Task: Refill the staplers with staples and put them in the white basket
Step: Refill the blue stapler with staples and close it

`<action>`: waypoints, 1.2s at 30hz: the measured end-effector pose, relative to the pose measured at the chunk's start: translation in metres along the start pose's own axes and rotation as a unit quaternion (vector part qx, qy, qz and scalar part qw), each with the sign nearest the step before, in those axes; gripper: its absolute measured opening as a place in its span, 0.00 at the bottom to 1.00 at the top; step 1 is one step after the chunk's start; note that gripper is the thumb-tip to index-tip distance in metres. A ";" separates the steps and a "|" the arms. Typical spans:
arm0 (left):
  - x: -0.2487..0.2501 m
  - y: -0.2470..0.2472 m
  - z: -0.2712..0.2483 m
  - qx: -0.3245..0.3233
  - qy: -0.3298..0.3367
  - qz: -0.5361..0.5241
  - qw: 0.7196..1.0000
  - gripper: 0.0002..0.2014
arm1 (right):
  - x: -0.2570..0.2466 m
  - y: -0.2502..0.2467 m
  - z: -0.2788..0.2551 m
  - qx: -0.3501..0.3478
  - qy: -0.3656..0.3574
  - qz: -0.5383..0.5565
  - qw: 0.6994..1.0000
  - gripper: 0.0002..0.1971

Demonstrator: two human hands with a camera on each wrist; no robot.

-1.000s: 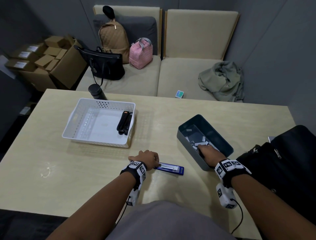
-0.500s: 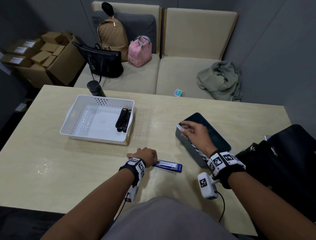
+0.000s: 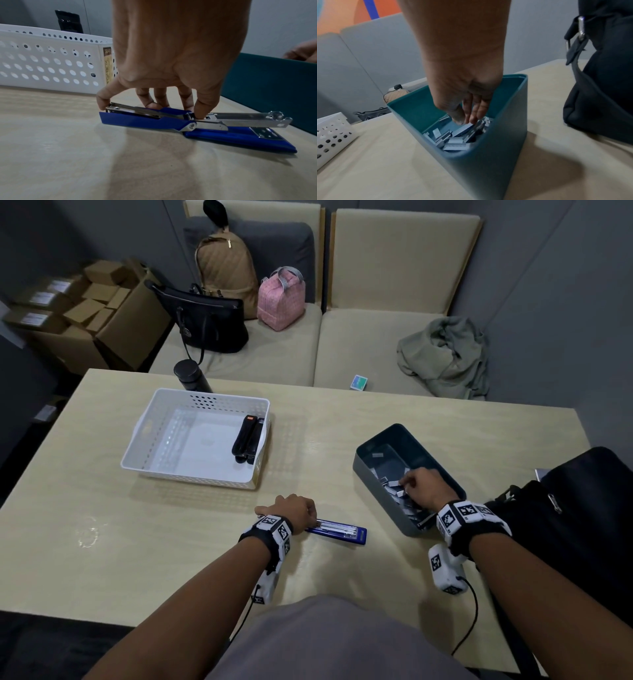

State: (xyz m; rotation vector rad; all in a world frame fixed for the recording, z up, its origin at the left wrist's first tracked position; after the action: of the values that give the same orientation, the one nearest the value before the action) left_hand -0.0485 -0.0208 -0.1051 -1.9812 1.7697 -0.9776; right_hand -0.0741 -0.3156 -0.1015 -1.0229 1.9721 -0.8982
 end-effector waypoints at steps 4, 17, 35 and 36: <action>-0.001 0.000 0.001 -0.002 0.000 -0.002 1.000 0.03 | -0.011 0.002 0.007 0.037 -0.050 -0.093 0.994 0.16; 0.000 0.001 0.003 0.007 -0.008 0.009 1.000 0.03 | -0.025 0.007 0.023 0.011 -0.150 -0.139 0.979 0.16; 0.000 -0.002 0.005 -0.002 -0.009 -0.001 1.000 0.06 | -0.027 0.019 0.026 -0.062 -0.137 -0.199 0.968 0.08; 0.000 -0.002 0.005 -0.002 -0.009 0.000 1.000 0.06 | -0.025 0.018 0.027 -0.065 -0.128 -0.192 0.971 0.07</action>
State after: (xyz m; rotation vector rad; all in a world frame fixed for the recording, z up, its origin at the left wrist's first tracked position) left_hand -0.0439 -0.0216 -0.1075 -1.9869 1.7626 -0.9538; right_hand -0.0475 -0.2925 -0.1226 -1.5513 1.6625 -0.7942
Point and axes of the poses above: each hand's wrist, its own z-axis towards the middle knuckle, its own y-axis out of the palm, x = y × z, the point moved 1 cm from there along z, towards the middle knuckle, and after that the axes turned 8 degrees about -z, right-handed, at the moved point
